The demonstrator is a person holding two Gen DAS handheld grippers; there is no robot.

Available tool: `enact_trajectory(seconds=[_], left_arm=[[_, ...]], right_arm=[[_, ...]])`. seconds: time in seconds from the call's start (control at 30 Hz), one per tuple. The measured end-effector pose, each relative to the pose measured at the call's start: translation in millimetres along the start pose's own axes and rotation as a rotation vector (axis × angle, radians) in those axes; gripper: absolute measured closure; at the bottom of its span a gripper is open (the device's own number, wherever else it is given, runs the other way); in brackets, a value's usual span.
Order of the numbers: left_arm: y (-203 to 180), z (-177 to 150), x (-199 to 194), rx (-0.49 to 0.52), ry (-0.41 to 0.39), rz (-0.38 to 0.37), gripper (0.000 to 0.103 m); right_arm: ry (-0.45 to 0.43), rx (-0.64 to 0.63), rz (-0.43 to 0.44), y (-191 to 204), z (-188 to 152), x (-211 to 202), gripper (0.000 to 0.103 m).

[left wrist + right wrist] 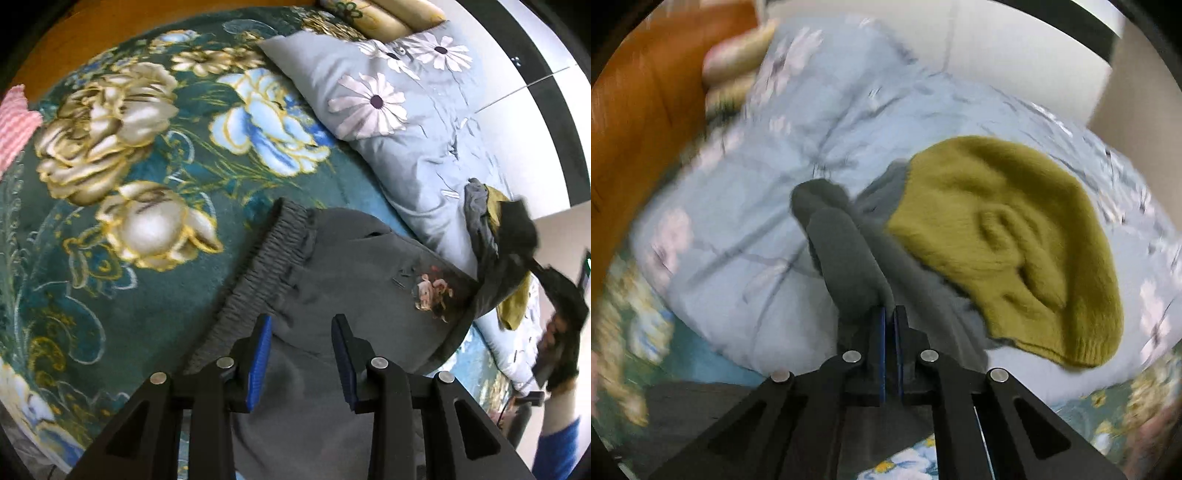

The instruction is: Fold clothes

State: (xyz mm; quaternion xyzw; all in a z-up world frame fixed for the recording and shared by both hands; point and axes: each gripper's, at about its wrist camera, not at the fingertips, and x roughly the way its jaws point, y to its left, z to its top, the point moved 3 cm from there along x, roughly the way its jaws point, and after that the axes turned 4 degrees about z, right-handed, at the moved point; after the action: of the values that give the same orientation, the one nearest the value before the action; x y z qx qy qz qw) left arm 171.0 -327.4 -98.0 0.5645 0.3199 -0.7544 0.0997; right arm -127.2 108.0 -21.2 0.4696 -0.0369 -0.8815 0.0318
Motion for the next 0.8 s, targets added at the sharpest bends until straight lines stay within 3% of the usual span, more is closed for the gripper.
enact_trajectory(seconds=[0.1, 0.23, 0.3, 0.47, 0.57, 0.63, 0.67, 0.7, 0.77, 0.8], left_arm=[[-11, 1, 3, 0.031, -0.005, -0.002, 0.066], [-20, 2, 13, 0.045, 0.011, 0.007, 0.066], [-24, 2, 19, 0.052, 0.019, 0.011, 0.066], [-33, 3, 30, 0.067, 0.035, 0.028, 0.066], [-26, 4, 31, 0.053, 0.032, 0.053, 0.066], [-22, 5, 31, 0.043, 0.031, 0.070, 0.066], [-20, 6, 32, 0.038, 0.030, 0.078, 0.066], [-18, 6, 32, 0.033, 0.029, 0.086, 0.066], [-14, 7, 33, 0.024, 0.027, 0.103, 0.066], [-12, 8, 33, 0.019, 0.027, 0.111, 0.066]], right_arm=[[-0.098, 0.135, 0.090, -57, -19, -55, 0.100], [-0.188, 0.327, 0.116, -146, -86, -114, 0.100], [-0.177, 0.426, 0.081, -190, -135, -112, 0.100], [0.009, 0.674, 0.012, -266, -244, -63, 0.100], [-0.005, 0.744, -0.001, -285, -263, -69, 0.097], [-0.031, 0.796, 0.035, -296, -265, -74, 0.097], [-0.044, 0.823, 0.056, -301, -265, -76, 0.087], [-0.048, 0.842, 0.054, -305, -265, -76, 0.071], [-0.054, 0.877, 0.042, -308, -265, -72, 0.060], [-0.051, 0.900, 0.051, -310, -263, -67, 0.060]])
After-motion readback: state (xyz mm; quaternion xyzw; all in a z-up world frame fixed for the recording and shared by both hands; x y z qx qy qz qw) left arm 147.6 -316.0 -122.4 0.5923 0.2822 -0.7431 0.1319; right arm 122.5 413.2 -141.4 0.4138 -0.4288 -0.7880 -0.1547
